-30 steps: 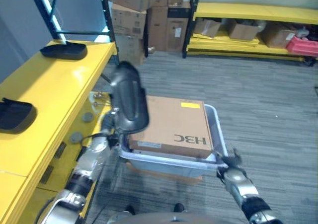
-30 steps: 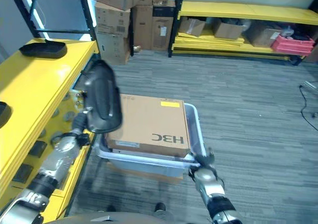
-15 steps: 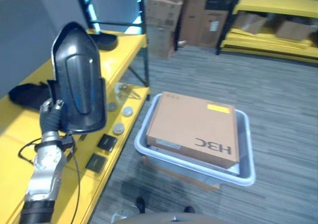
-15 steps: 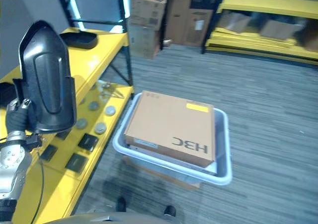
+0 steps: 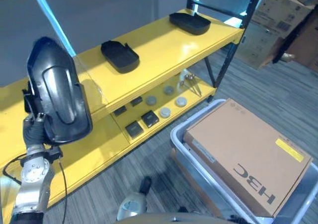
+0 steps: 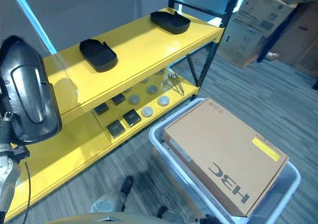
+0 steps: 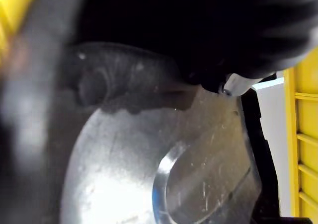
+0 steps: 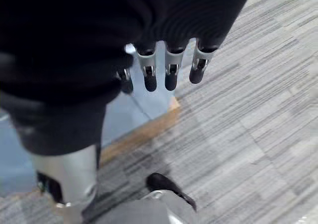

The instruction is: Move parts from the plastic box to the shelf.

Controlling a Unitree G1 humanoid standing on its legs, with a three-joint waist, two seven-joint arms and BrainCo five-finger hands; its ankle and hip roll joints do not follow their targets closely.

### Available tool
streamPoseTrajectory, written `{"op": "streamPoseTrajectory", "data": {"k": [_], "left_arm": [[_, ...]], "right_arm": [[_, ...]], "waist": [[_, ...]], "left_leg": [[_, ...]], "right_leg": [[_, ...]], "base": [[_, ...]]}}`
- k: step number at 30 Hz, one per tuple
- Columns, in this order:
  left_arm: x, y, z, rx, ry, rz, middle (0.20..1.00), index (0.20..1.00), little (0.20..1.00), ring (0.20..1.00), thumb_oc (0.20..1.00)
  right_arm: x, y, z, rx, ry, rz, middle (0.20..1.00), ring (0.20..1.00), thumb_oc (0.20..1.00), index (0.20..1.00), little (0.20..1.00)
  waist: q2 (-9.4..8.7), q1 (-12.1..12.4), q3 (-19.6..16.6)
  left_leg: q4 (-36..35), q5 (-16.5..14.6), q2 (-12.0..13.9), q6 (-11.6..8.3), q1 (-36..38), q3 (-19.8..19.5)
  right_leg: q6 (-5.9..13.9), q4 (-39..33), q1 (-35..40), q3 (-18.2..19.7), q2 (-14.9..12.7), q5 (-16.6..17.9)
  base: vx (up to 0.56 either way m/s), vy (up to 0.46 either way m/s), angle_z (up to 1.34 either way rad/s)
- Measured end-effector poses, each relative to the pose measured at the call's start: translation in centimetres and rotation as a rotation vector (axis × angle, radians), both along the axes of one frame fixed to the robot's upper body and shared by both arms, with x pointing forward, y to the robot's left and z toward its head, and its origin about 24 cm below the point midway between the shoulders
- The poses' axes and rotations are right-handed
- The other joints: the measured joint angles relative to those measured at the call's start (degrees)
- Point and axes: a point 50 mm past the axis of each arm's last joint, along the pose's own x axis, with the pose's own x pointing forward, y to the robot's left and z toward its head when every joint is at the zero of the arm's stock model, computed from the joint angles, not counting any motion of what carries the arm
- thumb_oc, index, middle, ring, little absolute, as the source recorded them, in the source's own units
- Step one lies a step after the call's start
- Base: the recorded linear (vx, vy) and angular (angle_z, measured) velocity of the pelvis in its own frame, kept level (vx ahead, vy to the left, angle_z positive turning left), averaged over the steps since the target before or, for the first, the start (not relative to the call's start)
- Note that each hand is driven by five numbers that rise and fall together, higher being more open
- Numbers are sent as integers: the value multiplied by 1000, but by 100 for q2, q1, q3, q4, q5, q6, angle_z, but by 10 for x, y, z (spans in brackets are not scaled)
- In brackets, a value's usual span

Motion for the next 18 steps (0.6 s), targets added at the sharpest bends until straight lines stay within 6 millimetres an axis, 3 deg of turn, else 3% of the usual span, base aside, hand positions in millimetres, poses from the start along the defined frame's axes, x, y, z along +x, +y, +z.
{"op": "streamPoseTrajectory", "data": {"k": [1, 4, 6, 7, 9, 10, 11, 12, 13, 15, 16, 18], "left_arm": [[7, -8, 1, -19, -21, -42, 200, 200, 200, 200, 200], [8, -12, 1, -30, -30, -53, 200, 200, 200, 200, 200], [7, -11, 1, -28, -29, -46, 200, 200, 200, 200, 200], [7, -12, 0, -23, -26, -45, 200, 200, 200, 200, 200], [10, -14, 1, -13, -31, -49, 200, 200, 200, 200, 200], [13, -19, 0, -17, -34, -62, 200, 200, 200, 200, 200], [14, -25, -1, -22, -33, -76, 200, 200, 200, 200, 200], [17, -28, 0, -18, -40, -84, 200, 200, 200, 200, 200], [20, -27, 2, -15, -46, -76, 200, 200, 200, 200, 200], [18, -23, 1, -10, -30, -49, 200, 200, 200, 200, 200], [17, -21, 0, -9, -16, -35, 200, 200, 200, 200, 200], [11, -16, -3, -6, -4, -12, 200, 200, 200, 200, 200]], "right_arm": [[-12, 6, -3, 13, 22, 8, 1000, 1000, 1000, 1000, 1000], [-26, 4, -4, 3, 67, 20, 1000, 1000, 1000, 1000, 1000], [-23, 4, -4, 3, 61, 22, 1000, 1000, 1000, 1000, 1000], [-15, 7, -4, 8, 39, 35, 1000, 1000, 1000, 1000, 1000], [-4, 8, -3, 8, 20, 76, 1000, 1000, 1000, 1000, 1000], [-6, 7, -3, 2, 27, 91, 1000, 1000, 1000, 1000, 1000], [-9, 3, -1, -8, 34, 90, 1000, 1000, 1000, 1000, 1000], [-9, 4, -2, -4, 34, 91, 1000, 1000, 1000, 1000, 1000], [-6, 12, -4, 14, 33, 94, 1000, 1000, 1000, 1000, 1000], [6, 19, -5, 31, 5, 100, 1000, 1000, 1000, 1000, 1000], [10, 15, -3, 23, 0, 91, 1000, 1000, 1000, 1000, 1000], [16, 11, -1, 12, -18, 89, 1000, 1000, 1000, 1000, 1000]], "waist": [[13, -323, 19], [-88, -350, 113], [-226, -321, 157], [-369, -343, 166], [-432, -441, 195], [-318, -460, 143], [-101, -498, 78], [-31, -514, 91], [-99, -484, 128], [-193, -459, 116], [-243, -451, 122], [-236, -343, 106]], "left_leg": [[293, -389, 202, 42, -265, 661], [576, -458, 406, -44, -364, 1541], [778, -325, 361, -93, -336, 1706], [1055, -275, 384, -170, -307, 1844], [1205, -278, 481, -162, -101, 1958], [1281, -211, 556, -17, 40, 2132], [1253, 86, 670, 382, 170, 2298], [1067, 171, 709, -51, 305, 2334], [982, 259, 570, 78, 298, 2270], [614, 254, 304, 156, 198, 2130], [525, 107, 261, 164, 315, 2583], [559, 97, 213, 165, 327, 2799]], "right_leg": [[-19, -236, 278, -539, -50, 57], [-131, -207, 333, -950, -238, -15], [-155, -251, 360, -1085, -432, 30], [-66, -536, 460, -1252, -562, 236], [65, -737, 626, -1473, -713, 381], [206, -612, 687, -1531, -707, 327], [316, -407, 748, -1650, -628, 199], [381, -125, 707, -1615, -653, 11], [389, 57, 559, -1390, -691, -185], [359, 21, 512, -1054, -713, -258], [383, 0, 545, -1013, -844, -275], [447, 3, 618, -975, -937, -312]], "base": [[-49, -38, 157], [-49, 2, 87], [-63, 49, 49], [-5, 49, 62], [18, 31, 80], [20, 30, 92], [30, 48, 110], [62, 87, 105], [95, 135, 82], [109, 172, 114], [124, 226, 132], [123, 226, 66]]}}
